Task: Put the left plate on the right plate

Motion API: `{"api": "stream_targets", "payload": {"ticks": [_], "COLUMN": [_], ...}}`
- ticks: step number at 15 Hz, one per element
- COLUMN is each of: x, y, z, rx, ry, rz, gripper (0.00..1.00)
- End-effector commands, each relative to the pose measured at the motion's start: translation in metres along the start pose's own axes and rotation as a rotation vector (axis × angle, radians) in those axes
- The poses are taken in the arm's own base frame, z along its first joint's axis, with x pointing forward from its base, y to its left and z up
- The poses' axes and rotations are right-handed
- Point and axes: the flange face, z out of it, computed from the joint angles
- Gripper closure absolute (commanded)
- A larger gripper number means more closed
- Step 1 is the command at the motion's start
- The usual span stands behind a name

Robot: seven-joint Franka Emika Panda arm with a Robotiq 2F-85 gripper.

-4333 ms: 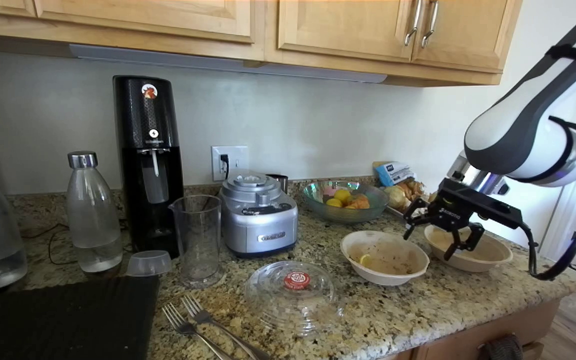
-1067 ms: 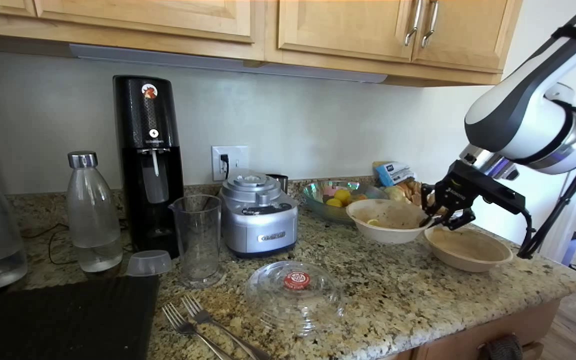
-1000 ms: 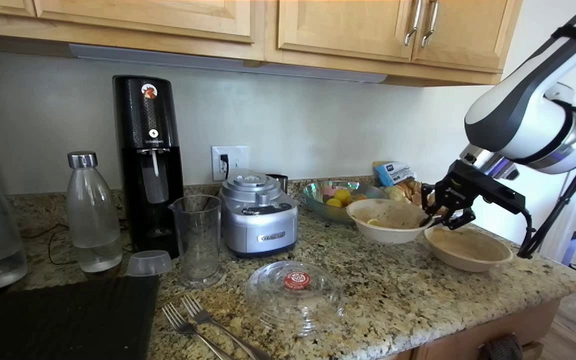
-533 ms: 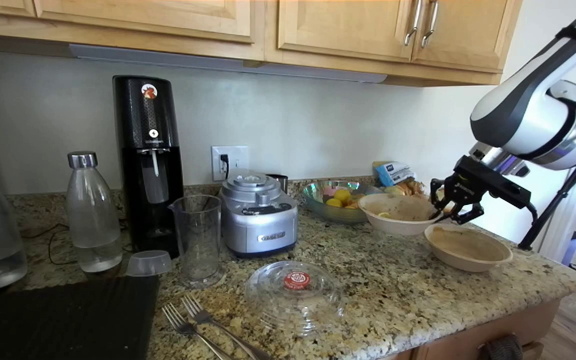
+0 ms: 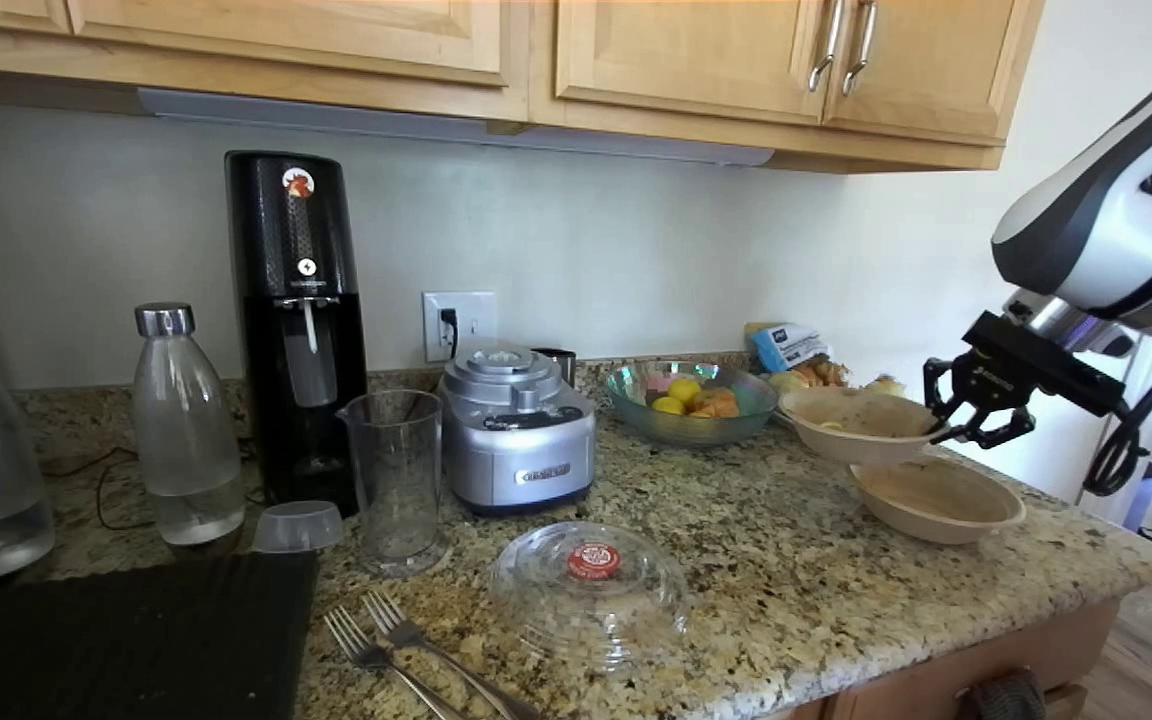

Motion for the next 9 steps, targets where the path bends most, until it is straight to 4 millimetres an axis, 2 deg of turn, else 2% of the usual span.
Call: {"api": "stream_targets", "payload": {"ticks": [1,2,4,9], "x": [0.012,0.014,0.029,0.035], "y": [0.032,0.037,0.035,0.051], "z": [-0.021,-0.022,-0.013,-0.008], "rx": [0.003,-0.001,-0.005,-0.019], "ry": [0.041,0.047,0.053,0.056], "rz": [0.044,0.057,0.080,0.115], "gripper": [0.97,0.97,0.97,0.97]}}
